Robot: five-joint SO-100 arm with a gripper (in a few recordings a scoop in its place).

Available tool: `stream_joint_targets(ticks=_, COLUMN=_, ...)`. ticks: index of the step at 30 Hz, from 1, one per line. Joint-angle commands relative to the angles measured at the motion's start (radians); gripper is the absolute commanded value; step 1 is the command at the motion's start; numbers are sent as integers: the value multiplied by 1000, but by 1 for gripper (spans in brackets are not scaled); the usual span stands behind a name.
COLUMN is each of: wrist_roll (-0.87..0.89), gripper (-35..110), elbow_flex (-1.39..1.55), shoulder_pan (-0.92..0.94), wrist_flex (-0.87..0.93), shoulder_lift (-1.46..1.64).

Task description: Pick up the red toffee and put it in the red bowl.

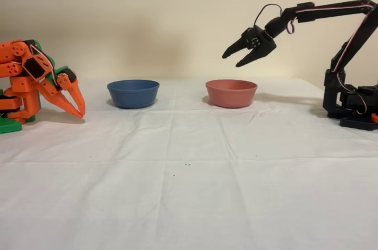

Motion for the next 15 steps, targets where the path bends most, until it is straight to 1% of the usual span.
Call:
stream_joint_targets(ticks=1, wrist_roll=58, gripper=18, elbow_flex=-6, shoulder_pan=-25, wrist_flex=11, shoulder_lift=138)
stream_joint_targets(ticks=6, wrist_roll=199, gripper=8, elbow_flex=5, shoulder_pan=-98, wrist_flex=41, shoulder_lift=281)
stream_joint_targets(ticks=9, wrist_roll=288, gripper=1, elbow_flex=44, shoulder_pan=-178, wrist_flex=81, shoulder_lift=396)
stream_joint_targets(ticks=15, wrist_roll=433, gripper=1, elbow_flex=146, shoulder_pan=-376, wrist_flex=184, shoulder_lift=618)
